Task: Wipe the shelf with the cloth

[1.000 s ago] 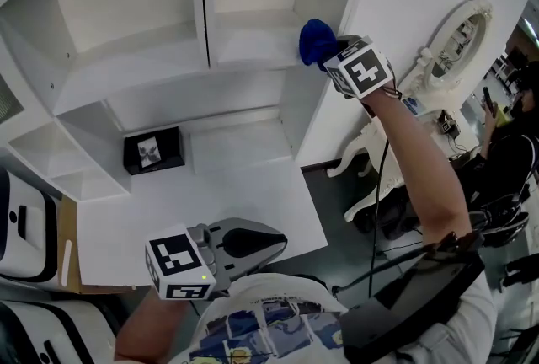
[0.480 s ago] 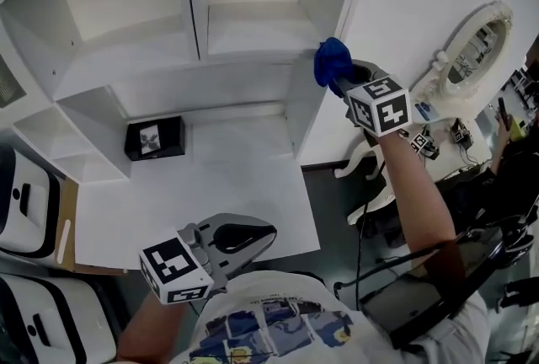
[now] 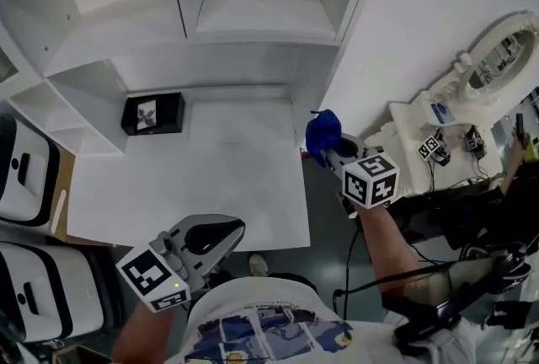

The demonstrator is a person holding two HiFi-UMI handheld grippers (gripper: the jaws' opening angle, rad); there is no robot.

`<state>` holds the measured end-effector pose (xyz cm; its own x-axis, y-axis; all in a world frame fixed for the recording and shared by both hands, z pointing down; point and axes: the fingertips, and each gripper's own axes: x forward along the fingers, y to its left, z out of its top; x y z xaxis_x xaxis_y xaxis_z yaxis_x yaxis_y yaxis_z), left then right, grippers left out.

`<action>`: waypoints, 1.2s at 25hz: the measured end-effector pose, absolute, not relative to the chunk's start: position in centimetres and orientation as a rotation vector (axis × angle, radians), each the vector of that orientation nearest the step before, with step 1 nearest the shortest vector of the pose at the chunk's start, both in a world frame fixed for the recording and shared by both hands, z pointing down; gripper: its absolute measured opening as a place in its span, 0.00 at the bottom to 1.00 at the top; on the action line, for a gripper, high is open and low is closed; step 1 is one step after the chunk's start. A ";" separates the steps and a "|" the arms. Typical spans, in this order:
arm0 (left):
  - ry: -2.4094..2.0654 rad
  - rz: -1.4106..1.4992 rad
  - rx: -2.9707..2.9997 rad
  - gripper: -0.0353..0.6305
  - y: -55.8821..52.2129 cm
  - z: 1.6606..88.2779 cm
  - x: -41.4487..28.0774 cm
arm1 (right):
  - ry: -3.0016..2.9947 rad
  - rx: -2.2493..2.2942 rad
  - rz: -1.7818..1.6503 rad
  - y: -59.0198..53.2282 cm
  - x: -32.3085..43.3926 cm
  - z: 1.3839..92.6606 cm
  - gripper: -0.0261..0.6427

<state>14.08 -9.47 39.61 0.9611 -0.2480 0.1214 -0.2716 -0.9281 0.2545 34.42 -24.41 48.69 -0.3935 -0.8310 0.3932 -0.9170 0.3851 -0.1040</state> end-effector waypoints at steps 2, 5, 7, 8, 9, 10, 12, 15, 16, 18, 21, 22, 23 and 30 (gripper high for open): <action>-0.421 0.125 2.823 0.07 -9.7 40.5 13.5 | -2.390 1.519 0.529 -22.6 33.2 51.1 0.14; -0.460 0.169 2.813 0.07 -9.4 42.0 12.9 | -2.398 1.468 0.625 -19.2 31.1 54.3 0.14; -0.478 0.222 2.815 0.07 -9.1 42.9 12.4 | -2.390 1.435 0.664 -17.0 29.6 55.9 0.14; -0.487 0.243 2.815 0.07 -9.0 43.2 12.0 | -2.387 1.420 0.673 -16.1 28.8 56.5 0.14; -0.494 0.258 2.813 0.07 -8.9 43.4 11.6 | -2.384 1.404 0.674 -15.2 28.0 56.9 0.14; -0.500 0.269 2.809 0.07 -8.7 43.6 11.1 | -2.383 1.389 0.671 -14.4 27.1 57.2 0.14; -0.506 0.278 2.798 0.07 -8.2 43.9 10.1 | -2.391 1.360 0.673 -12.9 25.2 57.5 0.14; -0.507 0.275 2.793 0.07 -7.2 43.8 8.0 | -2.401 1.335 0.676 -11.1 22.3 57.8 0.14; -0.508 0.274 2.793 0.07 -6.8 43.8 7.2 | -2.401 1.328 0.676 -10.6 21.4 57.8 0.14; -0.514 0.269 2.791 0.07 -6.1 43.7 5.5 | -2.404 1.316 0.672 -9.7 19.5 57.7 0.14; -0.523 0.274 2.786 0.07 -4.9 44.0 2.8 | -2.405 1.300 0.645 -8.2 16.8 57.2 0.14; -0.525 0.280 2.785 0.07 -4.4 44.1 1.9 | -2.405 1.297 0.635 -7.7 15.9 57.1 0.14; -0.529 0.285 2.785 0.07 -4.0 44.3 1.0 | -2.406 1.294 0.628 -7.2 15.1 56.9 0.14; -0.541 0.290 2.788 0.07 -0.7 44.8 -3.9 | -2.410 1.279 0.581 -3.8 9.9 55.8 0.14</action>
